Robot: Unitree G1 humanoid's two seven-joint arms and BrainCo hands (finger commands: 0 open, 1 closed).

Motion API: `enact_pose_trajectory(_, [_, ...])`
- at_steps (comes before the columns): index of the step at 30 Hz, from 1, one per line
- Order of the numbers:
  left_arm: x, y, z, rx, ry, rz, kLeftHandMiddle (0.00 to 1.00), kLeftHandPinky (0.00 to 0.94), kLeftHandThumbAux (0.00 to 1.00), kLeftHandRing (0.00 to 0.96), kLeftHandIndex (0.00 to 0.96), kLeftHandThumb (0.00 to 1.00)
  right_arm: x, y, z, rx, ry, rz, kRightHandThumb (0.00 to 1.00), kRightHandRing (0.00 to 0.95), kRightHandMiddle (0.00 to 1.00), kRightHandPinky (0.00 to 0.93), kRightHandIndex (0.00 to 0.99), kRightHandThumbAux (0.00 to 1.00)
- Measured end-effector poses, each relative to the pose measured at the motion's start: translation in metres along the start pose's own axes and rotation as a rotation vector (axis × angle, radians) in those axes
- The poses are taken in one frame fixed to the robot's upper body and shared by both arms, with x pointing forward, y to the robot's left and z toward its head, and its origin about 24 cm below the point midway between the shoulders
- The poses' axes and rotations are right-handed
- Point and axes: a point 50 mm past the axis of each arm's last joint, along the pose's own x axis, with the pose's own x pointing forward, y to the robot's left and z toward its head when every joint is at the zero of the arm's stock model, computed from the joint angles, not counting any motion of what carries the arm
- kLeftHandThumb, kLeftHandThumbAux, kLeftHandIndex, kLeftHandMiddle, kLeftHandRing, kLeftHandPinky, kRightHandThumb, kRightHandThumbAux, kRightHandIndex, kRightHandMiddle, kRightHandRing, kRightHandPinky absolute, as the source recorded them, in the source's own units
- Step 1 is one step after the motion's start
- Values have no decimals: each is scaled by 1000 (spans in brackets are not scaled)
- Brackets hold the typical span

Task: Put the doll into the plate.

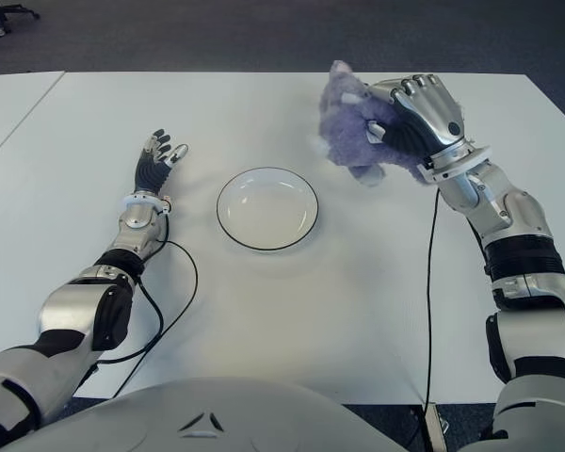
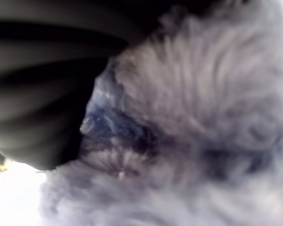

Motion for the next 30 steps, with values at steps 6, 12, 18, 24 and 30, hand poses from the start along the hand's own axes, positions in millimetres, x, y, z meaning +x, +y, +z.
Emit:
enact_pose_trajectory(6, [0, 0, 0, 0, 0, 0, 114, 94, 542, 109, 78, 0, 2, 0, 12, 23, -41, 6, 704, 874, 894, 863, 438, 722])
enact_pose_trajectory(12, [0, 0, 0, -1, 0, 1, 113, 89, 548, 108, 73, 0, 1, 4, 17, 38, -54, 33, 704, 876, 895, 868, 438, 723])
enact_pose_trajectory(18, [0, 0, 0, -1, 0, 1, 107, 76, 548, 100, 65, 0, 1, 6, 22, 50, -71, 46, 703, 875, 896, 865, 438, 723])
enact_pose_trajectory(24, [0, 0, 0, 0, 0, 0, 104, 72, 549, 96, 63, 0, 2, 9, 34, 90, -112, 56, 703, 873, 893, 863, 437, 723])
enact_pose_trajectory(30, [0, 0, 0, 1, 0, 6, 106, 69, 546, 95, 60, 0, 1, 8, 47, 138, -162, 74, 703, 869, 888, 864, 437, 723])
